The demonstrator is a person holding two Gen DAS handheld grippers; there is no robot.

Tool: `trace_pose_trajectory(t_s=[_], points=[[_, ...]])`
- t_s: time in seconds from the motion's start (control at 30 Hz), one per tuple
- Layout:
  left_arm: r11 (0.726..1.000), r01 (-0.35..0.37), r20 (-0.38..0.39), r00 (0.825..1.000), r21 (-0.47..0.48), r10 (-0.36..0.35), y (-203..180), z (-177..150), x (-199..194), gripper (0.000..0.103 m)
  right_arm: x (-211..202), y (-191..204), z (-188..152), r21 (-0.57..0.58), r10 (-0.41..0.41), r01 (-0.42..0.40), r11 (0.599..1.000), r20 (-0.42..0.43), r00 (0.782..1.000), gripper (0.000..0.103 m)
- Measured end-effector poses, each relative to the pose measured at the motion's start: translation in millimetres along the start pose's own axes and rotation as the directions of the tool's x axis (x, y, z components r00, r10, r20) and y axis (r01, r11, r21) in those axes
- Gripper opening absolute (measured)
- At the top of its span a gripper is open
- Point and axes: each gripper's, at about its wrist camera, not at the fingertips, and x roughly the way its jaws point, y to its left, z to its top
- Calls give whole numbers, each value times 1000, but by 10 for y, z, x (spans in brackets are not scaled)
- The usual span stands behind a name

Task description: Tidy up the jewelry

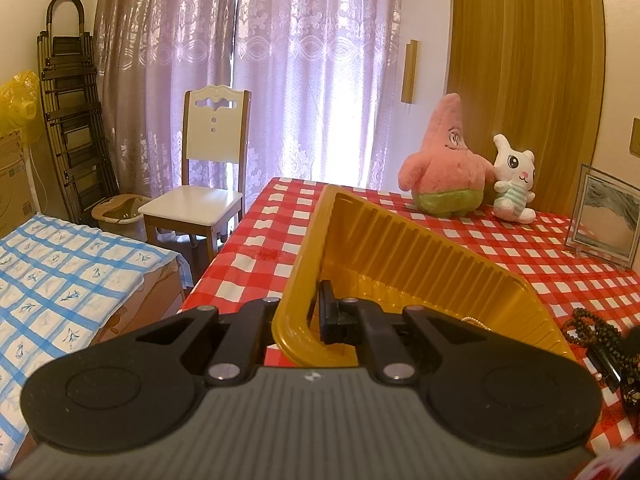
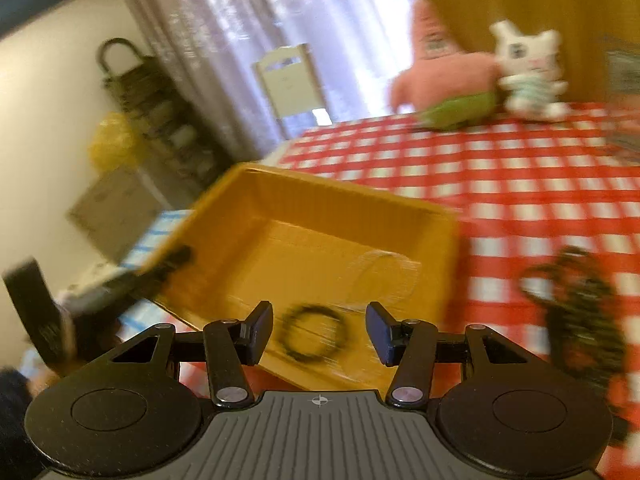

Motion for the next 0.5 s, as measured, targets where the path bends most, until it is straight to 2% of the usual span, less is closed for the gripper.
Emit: trace_pose_trajectory(t_s=[0.1, 0.23, 0.37, 0.5], points=[[1000, 0, 0, 1000, 1, 0, -1, 0, 0, 7, -205, -304, -211, 50, -114, 116, 992, -34, 993, 52], [1000, -2, -1, 1000, 2, 2, -1, 1, 4, 7, -423, -687, -451, 114, -228, 237, 965, -92, 969, 52], [1000, -3, -2, 1000, 7, 3, -2, 8, 5, 7, -543, -904, -562, 61, -328, 336, 940, -106, 939, 52], [1000, -2, -6, 1000, 10, 2, -14, 4, 8, 7, -559, -1079, -640, -68, -403, 397, 915, -122, 907, 51]])
